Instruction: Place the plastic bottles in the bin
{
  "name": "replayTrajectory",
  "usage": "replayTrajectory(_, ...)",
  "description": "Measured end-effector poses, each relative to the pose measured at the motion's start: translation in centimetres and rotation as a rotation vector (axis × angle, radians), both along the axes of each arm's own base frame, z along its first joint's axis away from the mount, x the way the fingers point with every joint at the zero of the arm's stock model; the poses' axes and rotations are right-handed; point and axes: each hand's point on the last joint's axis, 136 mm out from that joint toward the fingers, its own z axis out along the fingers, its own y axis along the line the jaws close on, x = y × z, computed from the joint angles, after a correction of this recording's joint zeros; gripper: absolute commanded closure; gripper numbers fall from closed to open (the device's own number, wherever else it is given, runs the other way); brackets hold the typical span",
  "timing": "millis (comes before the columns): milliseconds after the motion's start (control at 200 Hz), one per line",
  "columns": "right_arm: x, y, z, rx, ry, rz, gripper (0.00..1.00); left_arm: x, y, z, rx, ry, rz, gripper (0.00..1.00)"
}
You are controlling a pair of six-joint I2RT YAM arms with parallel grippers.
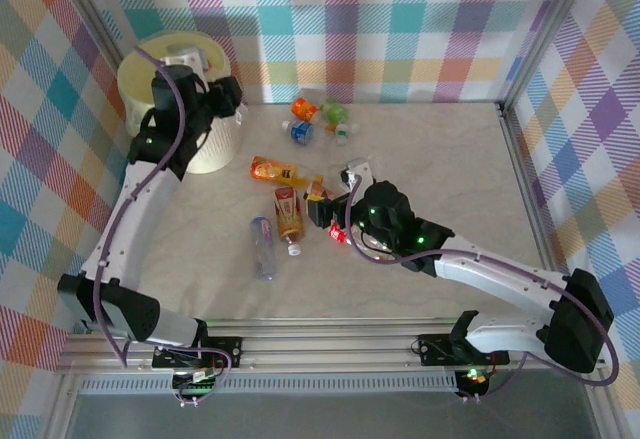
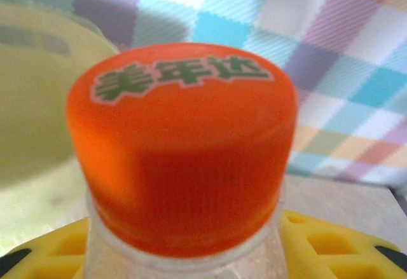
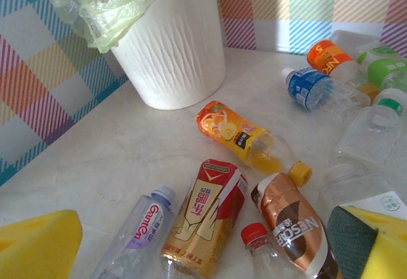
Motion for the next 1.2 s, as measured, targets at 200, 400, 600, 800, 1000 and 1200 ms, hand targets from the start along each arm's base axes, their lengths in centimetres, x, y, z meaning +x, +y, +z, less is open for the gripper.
replayTrajectory(200,-0.1,-0.5,0.0,0.002,-0.007,-0.013,0.00,3.0,4.0,3.6,0.044,-0.103,0.137,0.50)
replayTrajectory(400,-0.2,-0.7,0.6,0.016,-0.015,-0.014,0.00,6.3,8.1,5.6,0.101,-0.173,0.289,0.50)
replayTrajectory(600,-0.6,-1.0,1.2,0.036,-0.021,-0.007,0.00,9.8,11.4,4.8,0.200,-0.165,0.396,0.50)
replayTrajectory(800,-1.2,-1.8,1.0,0.044,-0.005,-0.015,0.00,12.7,15.3,1.1,0.312,-0.082,0.497,0.49)
replayTrajectory(1000,-1.4,-2.5,0.6,0.037,0.004,-0.032,0.00,14.8,18.2,-3.6,0.378,0.021,0.582,0.48)
replayTrajectory(1200,-1.3,-2.7,0.6,0.033,0.002,-0.042,0.00,16.1,20.2,-7.0,0.431,0.108,0.666,0.48)
